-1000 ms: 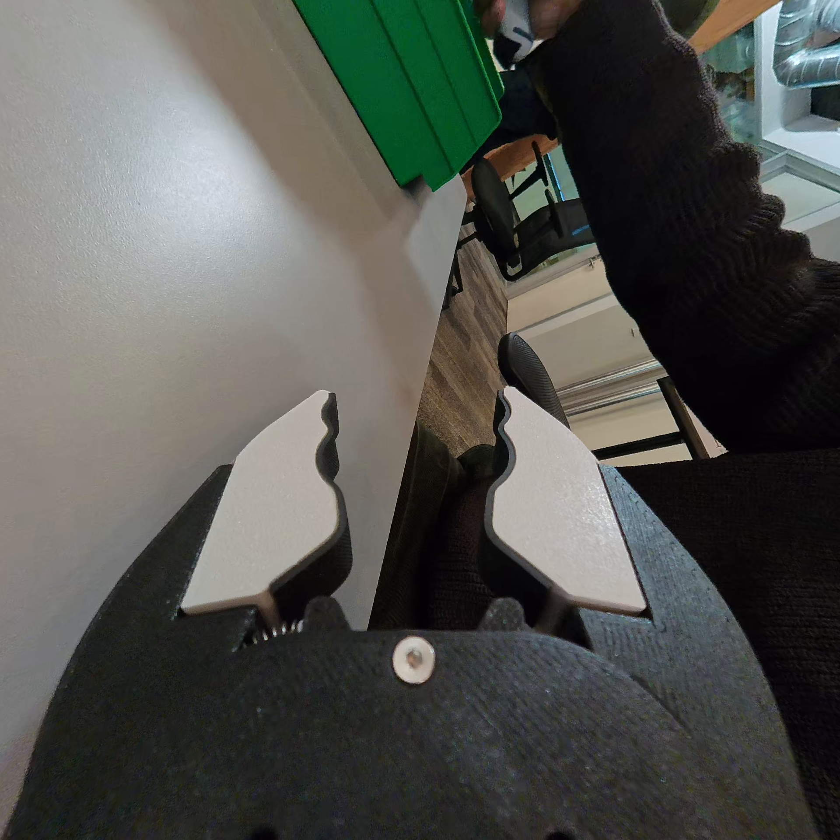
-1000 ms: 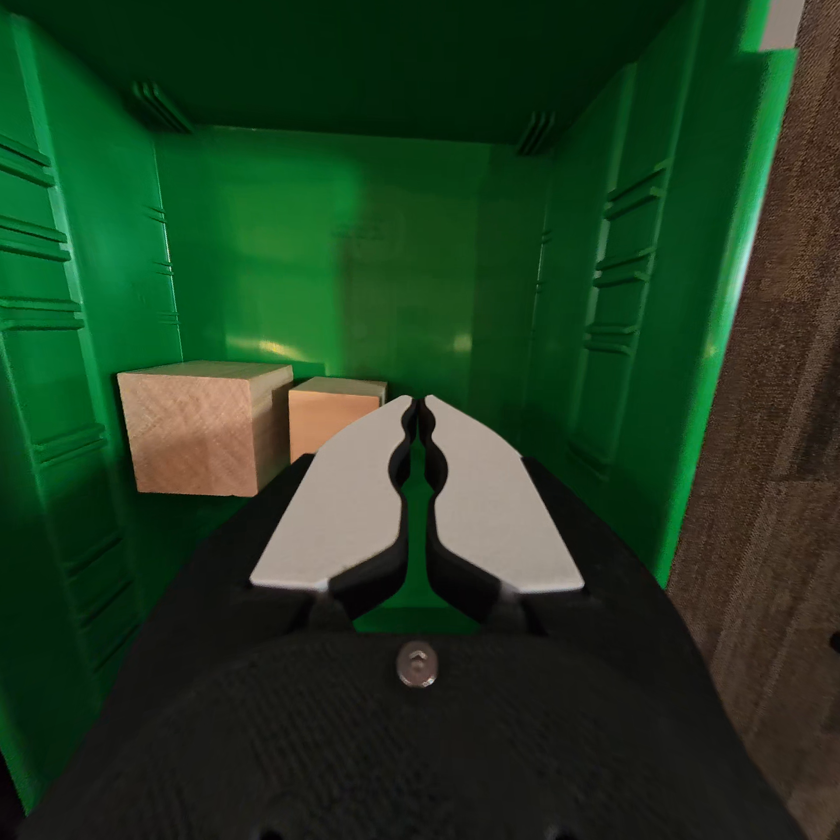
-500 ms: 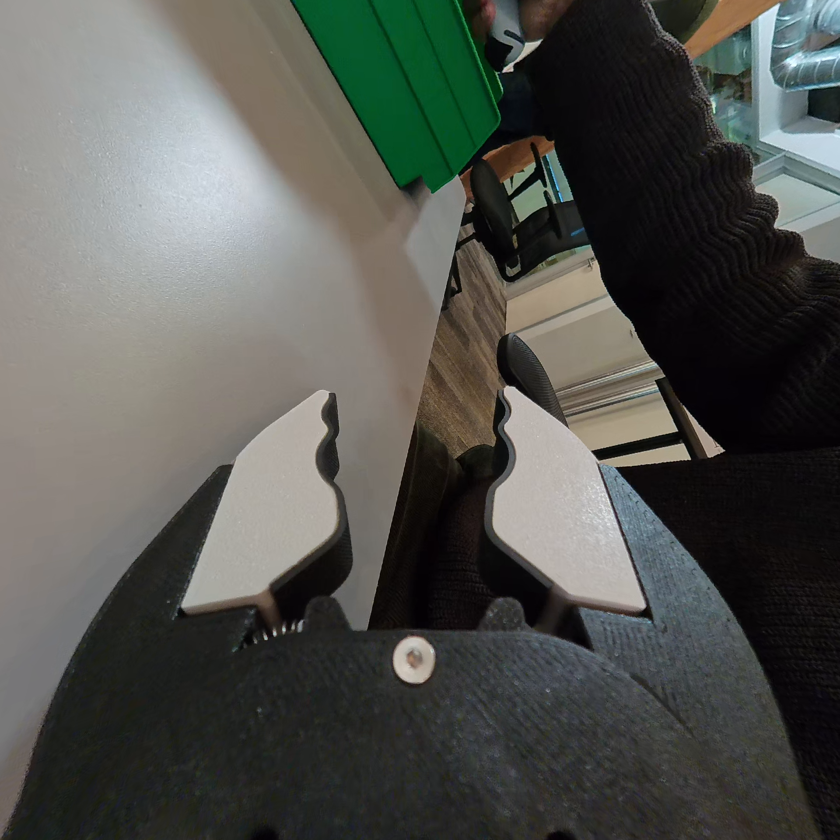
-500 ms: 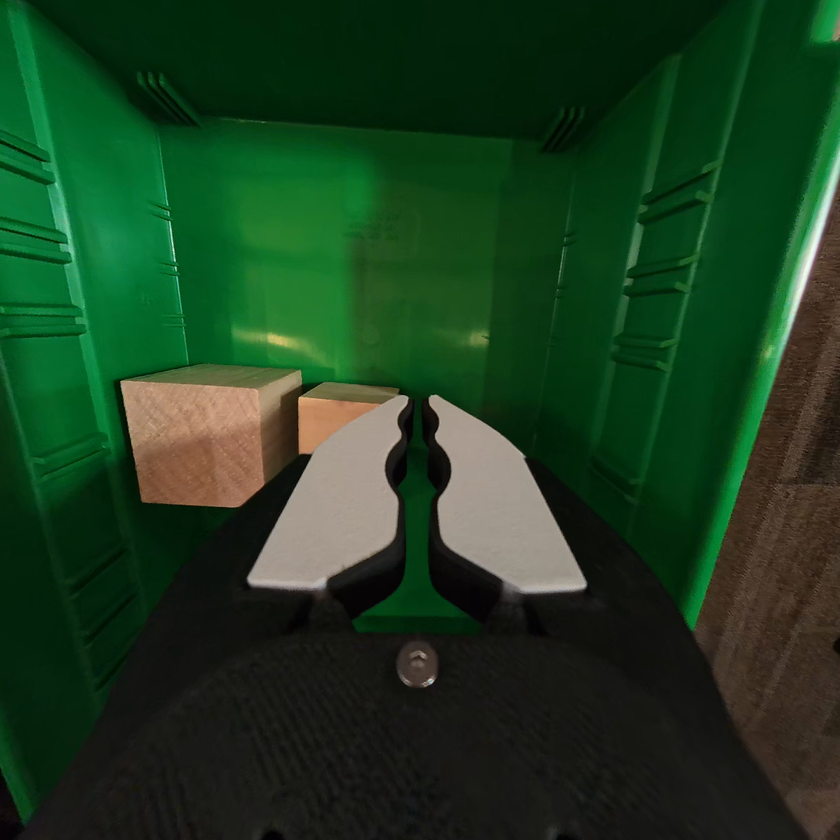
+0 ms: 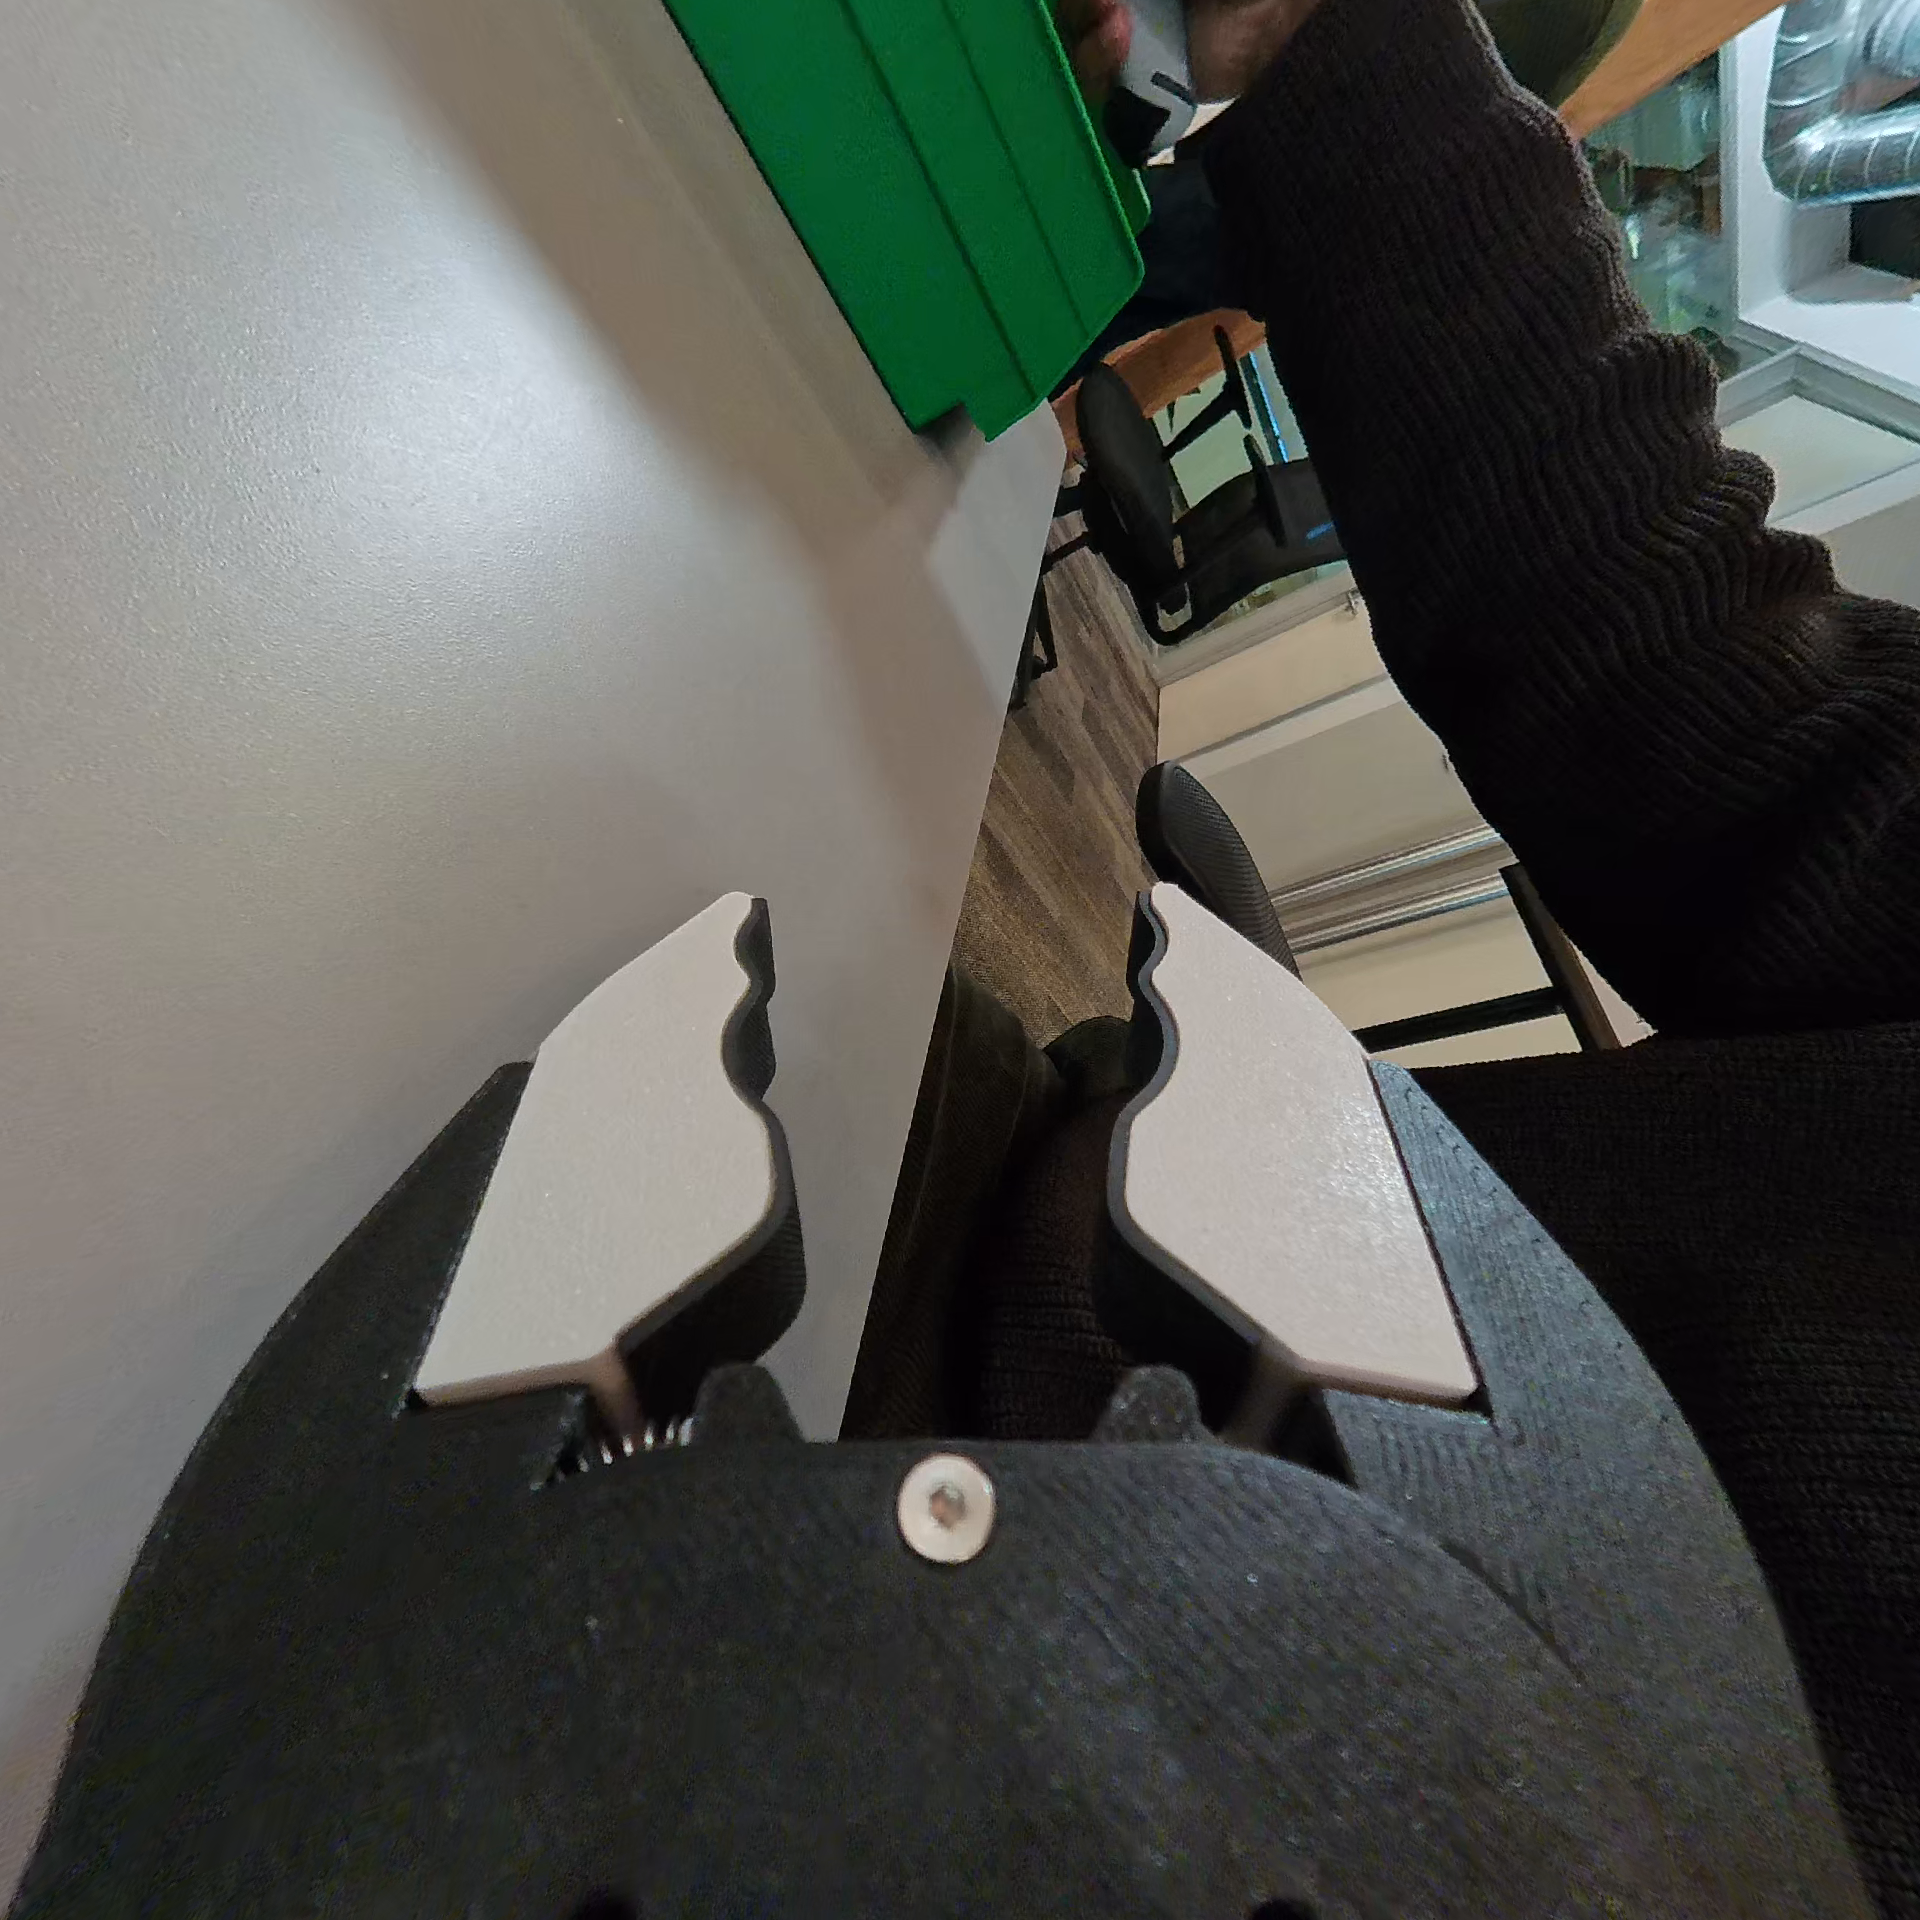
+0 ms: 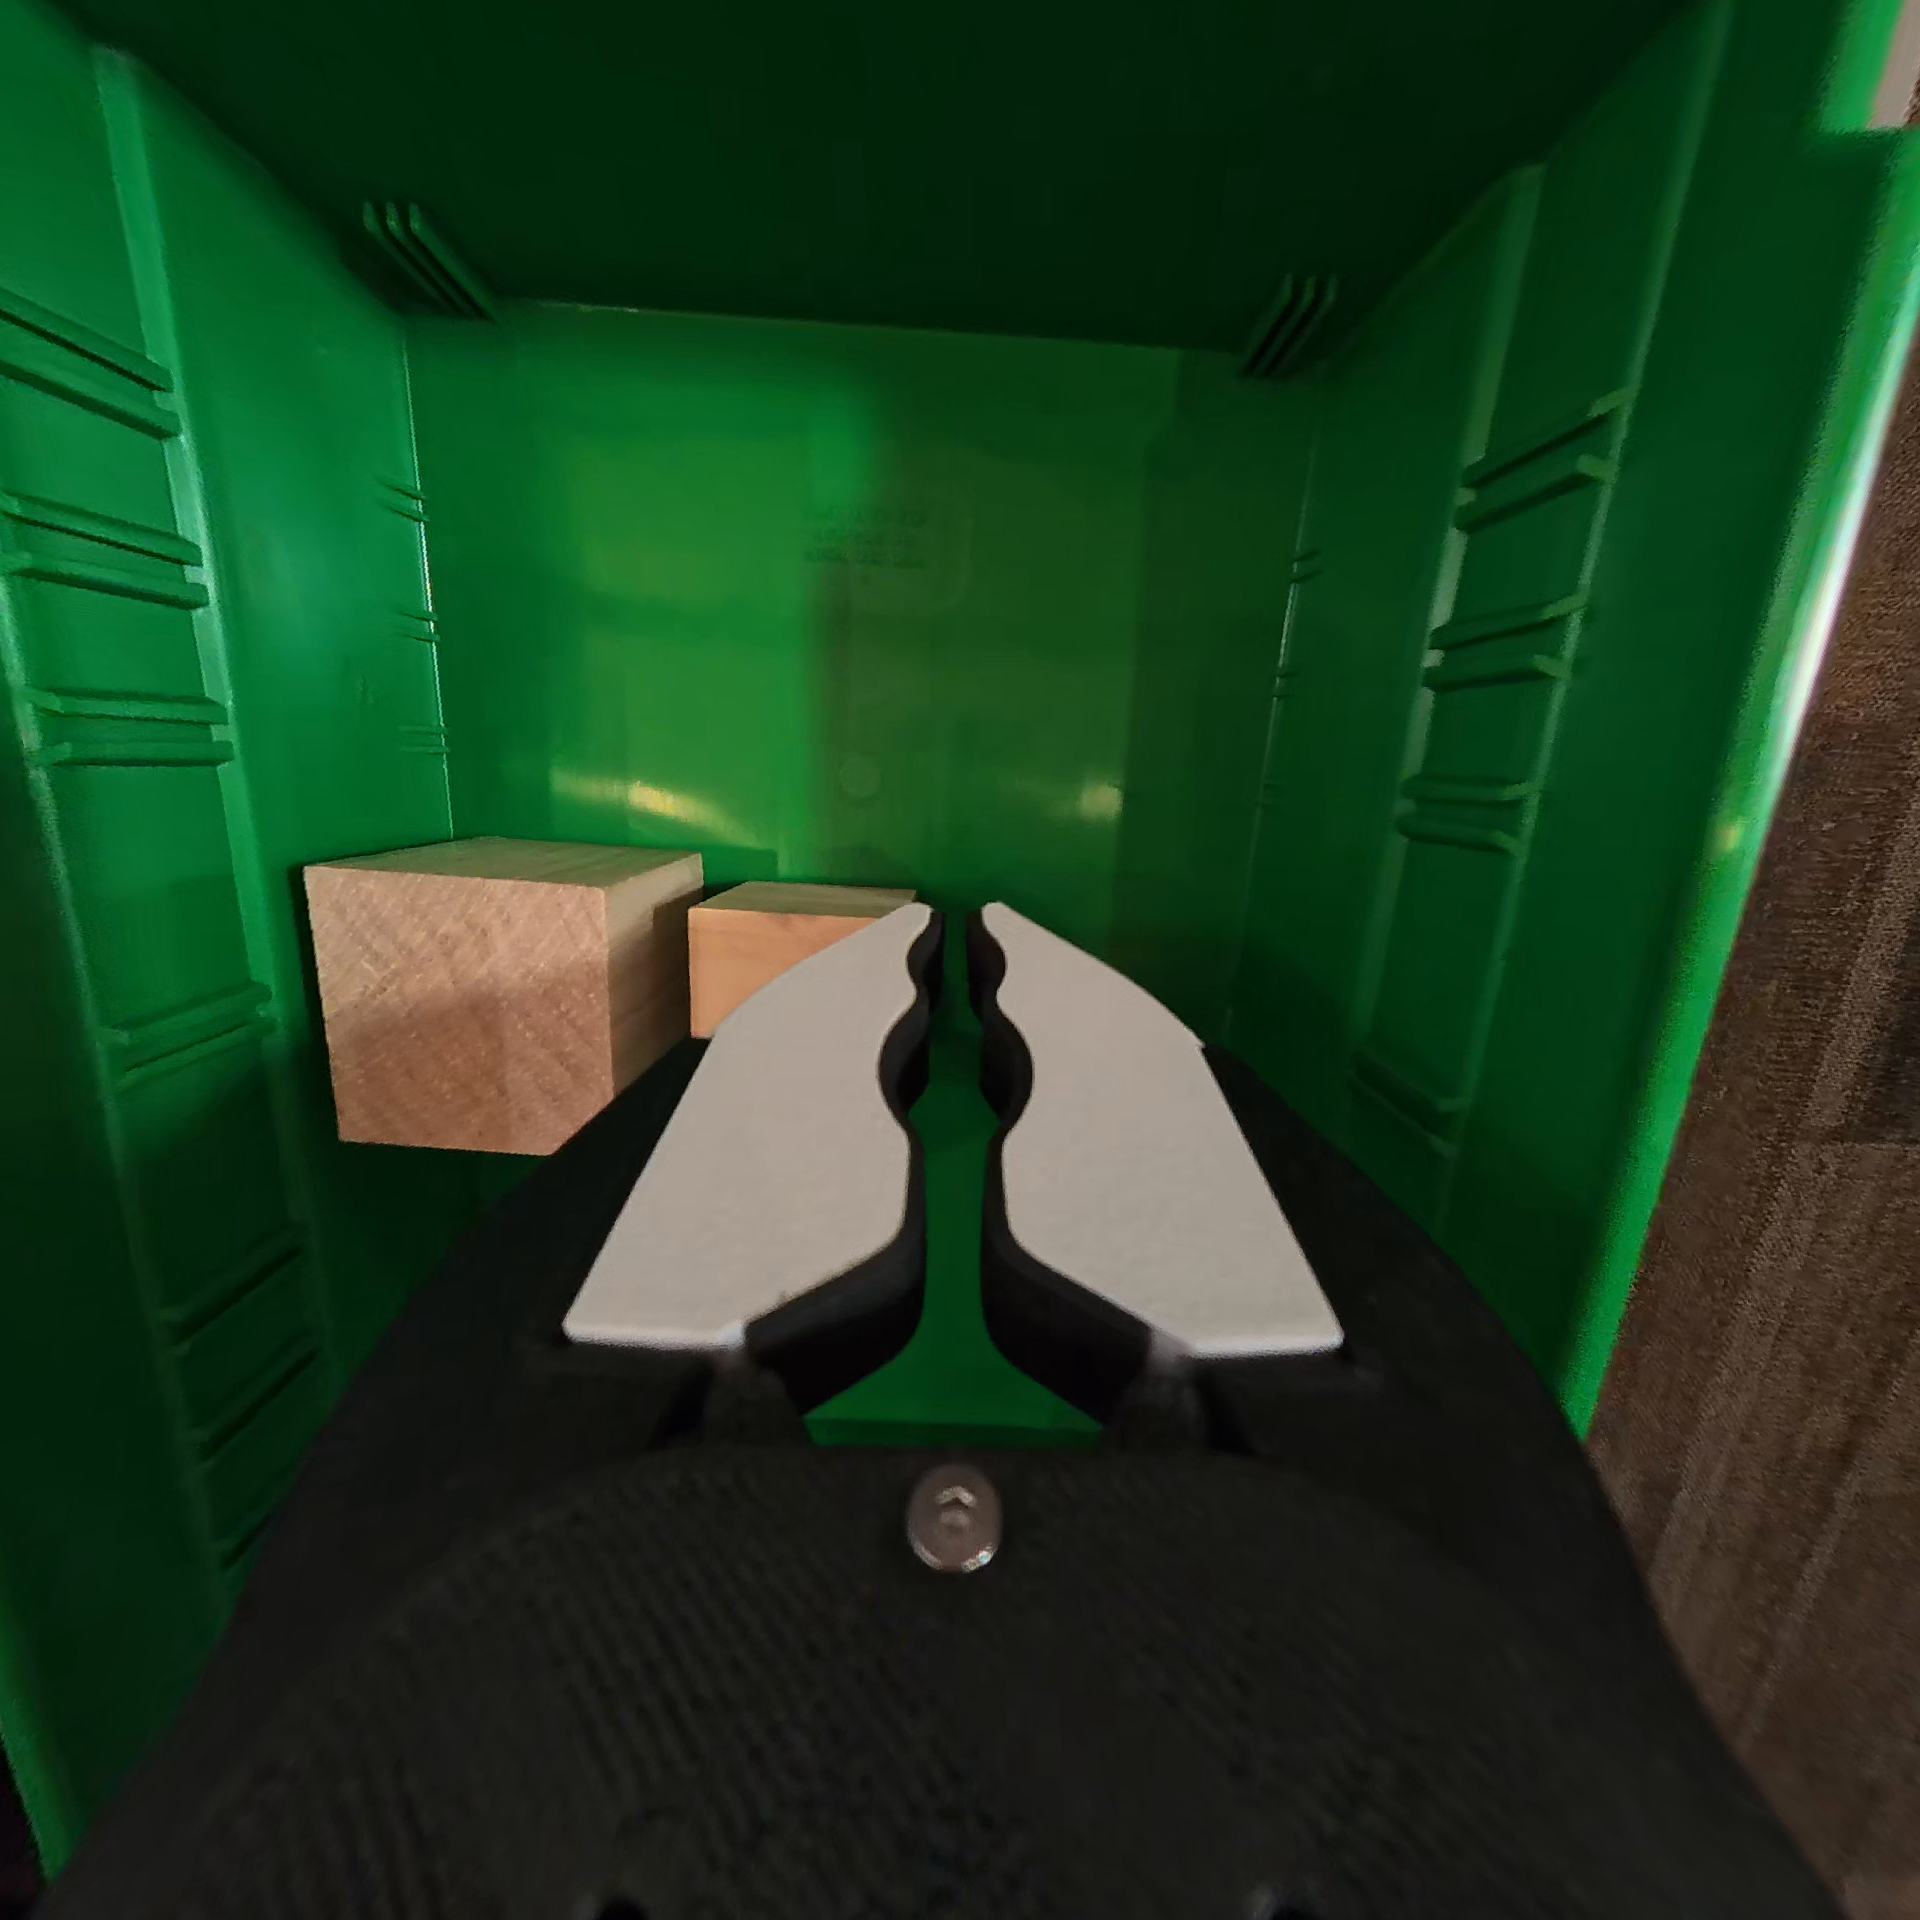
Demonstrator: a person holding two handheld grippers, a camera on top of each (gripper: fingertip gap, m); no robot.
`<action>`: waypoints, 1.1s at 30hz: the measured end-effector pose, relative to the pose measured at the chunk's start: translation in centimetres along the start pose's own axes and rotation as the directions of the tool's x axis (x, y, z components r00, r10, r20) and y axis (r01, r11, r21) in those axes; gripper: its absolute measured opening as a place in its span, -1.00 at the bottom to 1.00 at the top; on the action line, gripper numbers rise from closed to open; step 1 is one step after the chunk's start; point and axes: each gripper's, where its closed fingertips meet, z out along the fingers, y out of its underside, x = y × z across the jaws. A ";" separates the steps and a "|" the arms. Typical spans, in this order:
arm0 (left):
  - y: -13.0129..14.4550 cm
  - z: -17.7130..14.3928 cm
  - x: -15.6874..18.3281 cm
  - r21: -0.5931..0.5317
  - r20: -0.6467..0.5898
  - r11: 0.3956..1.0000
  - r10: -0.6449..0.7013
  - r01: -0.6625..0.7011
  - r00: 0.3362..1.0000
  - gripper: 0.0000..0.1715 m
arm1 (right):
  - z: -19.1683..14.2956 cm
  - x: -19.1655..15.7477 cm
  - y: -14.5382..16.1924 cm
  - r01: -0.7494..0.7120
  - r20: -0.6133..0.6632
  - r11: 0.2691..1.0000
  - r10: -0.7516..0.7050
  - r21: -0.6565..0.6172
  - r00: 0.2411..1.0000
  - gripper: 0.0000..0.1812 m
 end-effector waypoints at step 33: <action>-5.1 -5.2 0.3 0.002 0.448 0.690 0.646 -0.723 0.618 -0.24 | -14.2 -40.5 9.4 -0.225 0.689 0.656 -0.642 0.721 0.336 -0.45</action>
